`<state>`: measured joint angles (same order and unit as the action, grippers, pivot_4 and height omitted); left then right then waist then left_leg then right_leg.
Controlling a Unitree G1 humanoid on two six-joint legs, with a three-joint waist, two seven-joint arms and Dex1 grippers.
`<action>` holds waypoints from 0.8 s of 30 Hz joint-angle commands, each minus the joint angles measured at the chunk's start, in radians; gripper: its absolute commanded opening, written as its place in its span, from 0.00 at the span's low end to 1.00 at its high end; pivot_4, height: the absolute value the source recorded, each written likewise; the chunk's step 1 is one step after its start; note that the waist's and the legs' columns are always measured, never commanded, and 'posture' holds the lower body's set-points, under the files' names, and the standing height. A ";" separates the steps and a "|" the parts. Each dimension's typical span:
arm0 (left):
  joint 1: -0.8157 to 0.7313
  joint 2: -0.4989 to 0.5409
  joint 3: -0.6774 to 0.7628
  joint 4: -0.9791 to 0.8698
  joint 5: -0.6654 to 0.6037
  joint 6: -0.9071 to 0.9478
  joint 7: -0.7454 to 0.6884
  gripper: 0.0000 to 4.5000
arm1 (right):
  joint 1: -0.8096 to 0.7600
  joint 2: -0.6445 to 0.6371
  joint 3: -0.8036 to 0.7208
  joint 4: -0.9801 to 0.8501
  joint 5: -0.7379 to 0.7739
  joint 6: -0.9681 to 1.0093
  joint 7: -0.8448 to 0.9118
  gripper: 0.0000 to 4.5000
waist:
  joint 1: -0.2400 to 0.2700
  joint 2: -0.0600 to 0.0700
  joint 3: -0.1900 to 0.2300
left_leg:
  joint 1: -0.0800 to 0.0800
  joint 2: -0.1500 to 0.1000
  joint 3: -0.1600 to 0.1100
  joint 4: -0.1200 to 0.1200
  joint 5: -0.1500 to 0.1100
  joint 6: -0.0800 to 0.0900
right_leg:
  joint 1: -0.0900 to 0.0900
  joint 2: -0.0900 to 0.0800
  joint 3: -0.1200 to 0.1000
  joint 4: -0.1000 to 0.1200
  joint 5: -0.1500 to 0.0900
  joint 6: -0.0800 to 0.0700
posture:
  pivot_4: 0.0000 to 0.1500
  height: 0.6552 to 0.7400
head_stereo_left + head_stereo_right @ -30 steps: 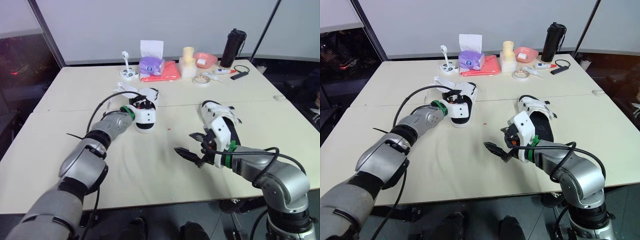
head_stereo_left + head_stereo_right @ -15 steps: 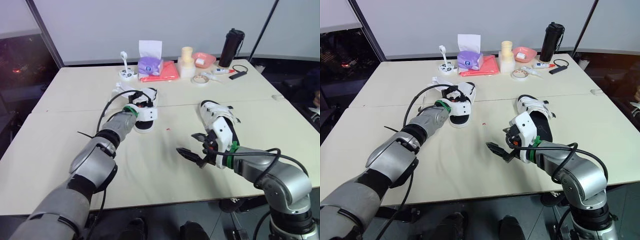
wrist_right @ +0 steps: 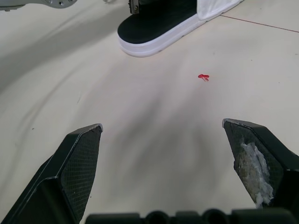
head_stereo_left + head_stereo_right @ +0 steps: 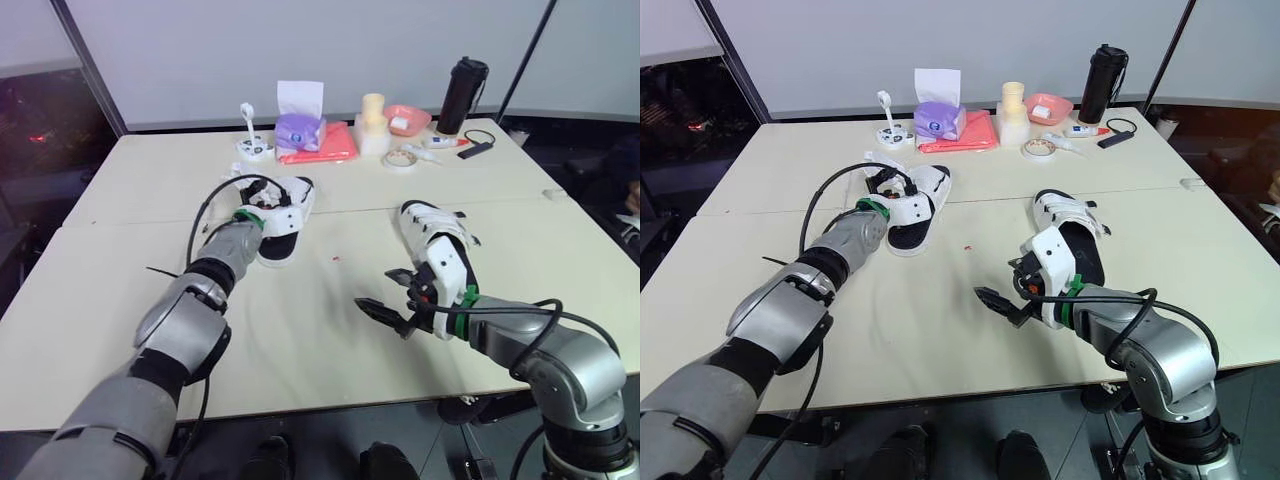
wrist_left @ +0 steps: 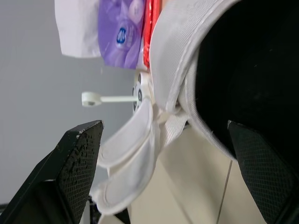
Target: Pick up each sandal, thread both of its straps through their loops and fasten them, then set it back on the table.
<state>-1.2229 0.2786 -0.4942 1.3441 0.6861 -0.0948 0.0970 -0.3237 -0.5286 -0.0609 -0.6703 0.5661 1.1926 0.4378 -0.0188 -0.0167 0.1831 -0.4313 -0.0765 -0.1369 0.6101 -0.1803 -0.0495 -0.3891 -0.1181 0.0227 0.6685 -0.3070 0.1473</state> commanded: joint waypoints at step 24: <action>0.051 0.026 0.114 -0.033 -0.128 -0.082 -0.064 0.01 | -0.003 -0.002 0.006 -0.033 0.019 -0.024 -0.016 1.00 | 0.005 -0.001 0.000 | -0.001 0.000 0.000 0.001 0.000 0.000 | 0.000 0.000 0.000 0.000 0.000 0.000 | 1.00 0.93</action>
<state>-1.1705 0.2982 -0.4050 1.3512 0.5845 -0.1433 0.0401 -0.3236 -0.5297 -0.0527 -0.6704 0.5732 1.1913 0.4241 -0.0133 -0.0179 0.1828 -0.4320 -0.0767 -0.1368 0.6117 -0.1805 -0.0491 -0.3890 -0.1183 0.0227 0.6686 -0.3069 0.1473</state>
